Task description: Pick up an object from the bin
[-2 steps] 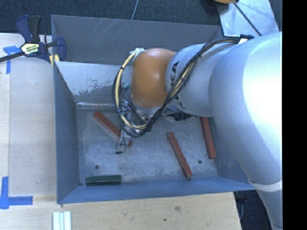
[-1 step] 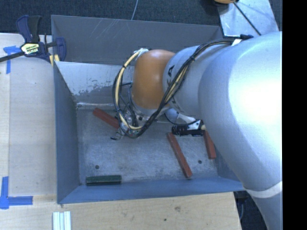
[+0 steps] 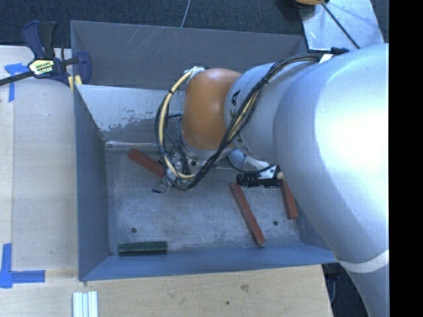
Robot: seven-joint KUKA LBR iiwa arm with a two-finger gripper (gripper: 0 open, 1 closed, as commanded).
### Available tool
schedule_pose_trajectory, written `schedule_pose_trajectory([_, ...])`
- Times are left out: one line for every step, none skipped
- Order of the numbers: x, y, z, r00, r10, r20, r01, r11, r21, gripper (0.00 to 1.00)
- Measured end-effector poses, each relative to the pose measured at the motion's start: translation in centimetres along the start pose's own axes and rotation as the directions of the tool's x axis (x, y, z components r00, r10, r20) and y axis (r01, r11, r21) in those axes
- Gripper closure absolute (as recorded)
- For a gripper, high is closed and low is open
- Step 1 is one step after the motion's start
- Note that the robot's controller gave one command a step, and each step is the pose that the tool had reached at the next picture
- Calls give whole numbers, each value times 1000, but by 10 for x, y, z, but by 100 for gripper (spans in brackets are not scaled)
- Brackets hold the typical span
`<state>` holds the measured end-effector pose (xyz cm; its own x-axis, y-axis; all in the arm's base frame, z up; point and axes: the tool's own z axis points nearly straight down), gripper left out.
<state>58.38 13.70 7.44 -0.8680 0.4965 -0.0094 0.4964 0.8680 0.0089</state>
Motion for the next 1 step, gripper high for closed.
schedule_pose_trajectory([1, -1, -2, 1000, 0, -2, 0, 1000, 2, 100])
